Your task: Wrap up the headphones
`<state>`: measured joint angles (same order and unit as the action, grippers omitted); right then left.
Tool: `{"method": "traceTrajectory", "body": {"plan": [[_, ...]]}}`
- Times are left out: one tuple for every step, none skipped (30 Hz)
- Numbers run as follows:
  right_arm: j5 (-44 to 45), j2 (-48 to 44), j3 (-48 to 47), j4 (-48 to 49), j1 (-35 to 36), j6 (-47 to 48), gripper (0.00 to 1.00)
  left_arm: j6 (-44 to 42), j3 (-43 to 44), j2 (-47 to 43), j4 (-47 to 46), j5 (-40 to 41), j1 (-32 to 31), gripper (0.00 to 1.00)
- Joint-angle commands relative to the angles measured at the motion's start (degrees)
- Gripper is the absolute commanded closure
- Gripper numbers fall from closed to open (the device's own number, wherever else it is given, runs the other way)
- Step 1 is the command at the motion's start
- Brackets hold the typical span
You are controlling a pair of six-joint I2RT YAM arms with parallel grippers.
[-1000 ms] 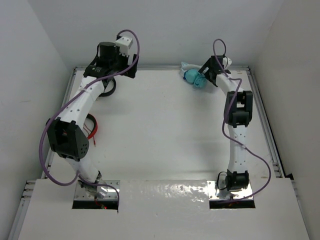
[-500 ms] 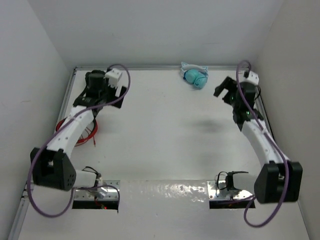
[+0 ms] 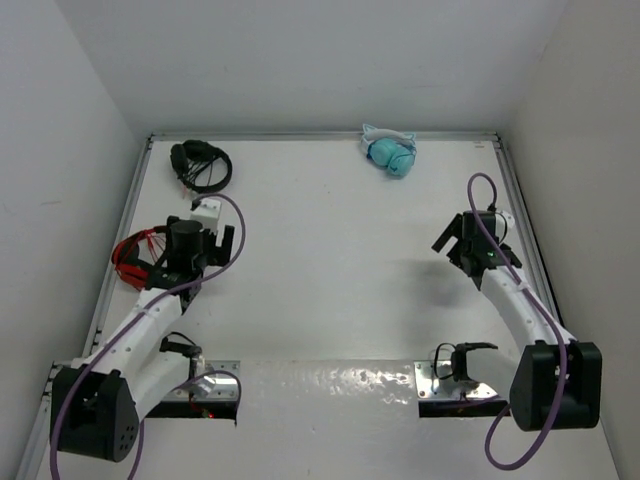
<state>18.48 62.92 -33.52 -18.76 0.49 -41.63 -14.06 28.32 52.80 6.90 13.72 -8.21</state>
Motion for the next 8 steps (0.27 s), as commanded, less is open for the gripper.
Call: {"method": "traceTrajectory", "body": {"plan": [[1.0, -1.0, -2.7, -3.1, -0.1, -0.9, 0.01, 5.6, -1.4, -0.2, -5.7, 5.6, -0.1, 0.0], [0.9, -1.0, -2.8, -3.5, -0.1, -1.0, 0.01, 6.1, -2.1, -1.1, -5.7, 5.4, -0.1, 0.0], [0.4, -1.0, -3.0, -3.4, -0.1, -0.9, 0.01, 6.1, -3.6, -3.4, -5.8, 4.9, -0.1, 0.0], [0.2, -1.0, -3.2, -3.4, -0.1, -0.7, 0.01, 5.8, -4.1, -4.4, -6.0, 4.3, 0.0, 0.0], [0.0, -1.0, -3.4, -3.2, -0.1, -0.9, 0.01, 5.5, -4.2, -5.2, -6.0, 3.5, 0.0, 0.0], [-0.5, -1.2, -3.3, -2.7, -0.1, -1.3, 0.01, 5.2, -4.4, -5.9, -8.5, 3.3, 0.0, 0.0], [-0.8, -1.4, -3.1, -1.7, -0.1, -2.0, 0.01, 5.3, -4.5, -6.0, -8.8, 3.2, 0.0, 0.0], [-0.8, -1.9, -3.0, -1.3, -0.1, -2.6, 0.01, 5.6, -4.5, -5.9, -9.1, 3.3, 0.0, 0.0]]}}
